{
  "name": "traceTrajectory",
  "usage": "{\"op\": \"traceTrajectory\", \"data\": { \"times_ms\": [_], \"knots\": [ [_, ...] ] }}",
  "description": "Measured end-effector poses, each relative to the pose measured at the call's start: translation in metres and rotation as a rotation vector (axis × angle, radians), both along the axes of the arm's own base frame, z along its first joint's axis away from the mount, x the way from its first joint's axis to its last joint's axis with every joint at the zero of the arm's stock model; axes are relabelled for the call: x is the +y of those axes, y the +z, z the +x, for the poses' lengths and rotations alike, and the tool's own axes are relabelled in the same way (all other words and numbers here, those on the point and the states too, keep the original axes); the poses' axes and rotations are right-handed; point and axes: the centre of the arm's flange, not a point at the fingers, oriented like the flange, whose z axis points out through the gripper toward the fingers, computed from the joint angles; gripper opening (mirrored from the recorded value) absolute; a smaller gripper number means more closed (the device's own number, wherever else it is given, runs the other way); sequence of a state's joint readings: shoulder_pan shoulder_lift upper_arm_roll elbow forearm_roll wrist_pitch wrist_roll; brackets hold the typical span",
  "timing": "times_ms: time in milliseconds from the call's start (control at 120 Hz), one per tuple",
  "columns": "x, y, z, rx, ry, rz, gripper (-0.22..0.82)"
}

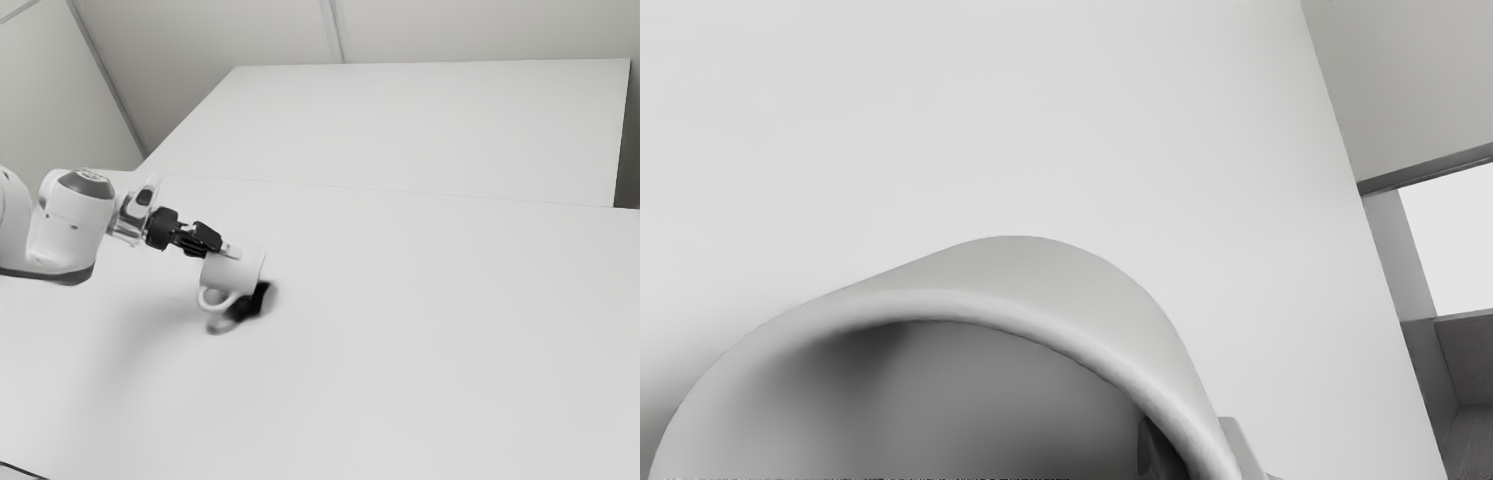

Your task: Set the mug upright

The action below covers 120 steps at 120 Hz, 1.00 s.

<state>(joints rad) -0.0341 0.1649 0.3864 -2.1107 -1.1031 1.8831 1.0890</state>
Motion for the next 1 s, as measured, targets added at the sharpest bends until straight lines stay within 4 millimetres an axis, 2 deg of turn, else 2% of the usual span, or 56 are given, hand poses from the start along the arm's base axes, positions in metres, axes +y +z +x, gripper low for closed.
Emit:
{"op": "traceTrajectory", "data": {
  "times_ms": [117, 208, 350, 500, 650, 808, 1000],
  "knots": [
    [-0.014, 0.029, 0.014, -0.06, -0.063, 0.087, -0.13],
    [-0.037, 0.052, 0.027, -0.08, -0.176, 0.23, -0.13],
    [-0.074, 0.067, 0.037, -0.042, -0.358, 0.477, -0.13],
    [-0.109, 0.068, 0.031, 0.017, -0.486, 0.699, -0.13],
    [-0.133, 0.049, 0.009, 0.04, -0.528, 0.857, -0.13],
    [-0.138, 0.036, 0.001, 0.034, -0.51, 0.963, -0.13],
    [-0.131, 0.021, -0.003, 0.038, -0.431, 0.998, -0.14]
  ]
}}
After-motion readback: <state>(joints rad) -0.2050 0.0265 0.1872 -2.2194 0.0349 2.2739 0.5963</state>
